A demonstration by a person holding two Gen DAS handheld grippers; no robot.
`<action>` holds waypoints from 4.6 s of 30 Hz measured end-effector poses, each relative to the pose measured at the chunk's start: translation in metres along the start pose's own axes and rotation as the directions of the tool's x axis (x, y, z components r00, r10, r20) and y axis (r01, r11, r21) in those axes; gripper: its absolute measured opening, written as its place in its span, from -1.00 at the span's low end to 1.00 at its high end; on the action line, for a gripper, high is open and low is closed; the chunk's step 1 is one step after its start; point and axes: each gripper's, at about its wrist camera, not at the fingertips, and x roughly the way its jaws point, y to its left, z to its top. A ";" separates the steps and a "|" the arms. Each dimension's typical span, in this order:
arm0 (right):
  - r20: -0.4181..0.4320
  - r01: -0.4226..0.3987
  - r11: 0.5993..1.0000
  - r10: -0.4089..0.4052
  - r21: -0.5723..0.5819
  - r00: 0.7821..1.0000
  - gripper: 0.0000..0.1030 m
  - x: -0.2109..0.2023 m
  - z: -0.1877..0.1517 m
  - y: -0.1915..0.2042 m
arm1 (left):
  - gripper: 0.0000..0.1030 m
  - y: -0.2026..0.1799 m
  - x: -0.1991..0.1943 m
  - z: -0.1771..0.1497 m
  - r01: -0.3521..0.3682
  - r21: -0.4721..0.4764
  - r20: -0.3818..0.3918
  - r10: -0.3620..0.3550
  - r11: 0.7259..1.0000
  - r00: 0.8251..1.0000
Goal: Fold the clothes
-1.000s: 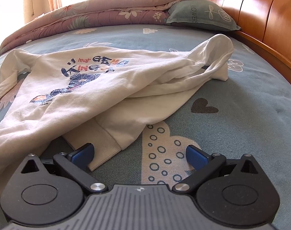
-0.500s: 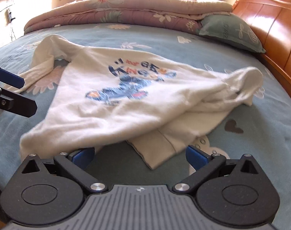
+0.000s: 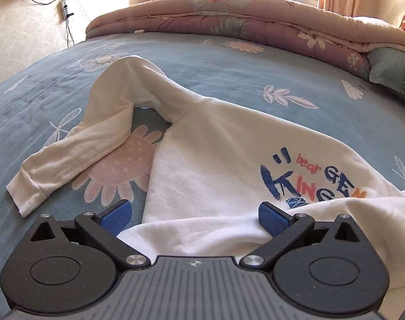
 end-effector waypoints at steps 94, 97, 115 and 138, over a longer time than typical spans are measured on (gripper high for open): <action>-0.389 0.634 0.703 -0.512 0.323 0.766 -0.91 -0.191 -0.110 -0.434 | 0.98 -0.125 0.044 -0.015 0.246 0.066 -0.119 -0.237 0.967 0.964; -0.388 0.685 0.654 -0.569 0.320 0.725 -0.90 -0.192 -0.103 -0.457 | 0.98 -0.127 0.047 -0.011 0.239 0.066 -0.119 -0.231 0.969 0.966; -0.293 0.726 0.547 -0.675 0.416 0.677 -0.24 -0.204 -0.123 -0.456 | 0.98 -0.146 0.046 -0.005 0.268 0.104 -0.113 -0.256 0.958 0.960; -0.220 0.343 0.570 -0.276 0.747 0.936 0.05 -0.182 -0.180 -0.449 | 0.98 -0.144 0.064 -0.004 0.269 0.051 -0.128 -0.260 0.962 0.957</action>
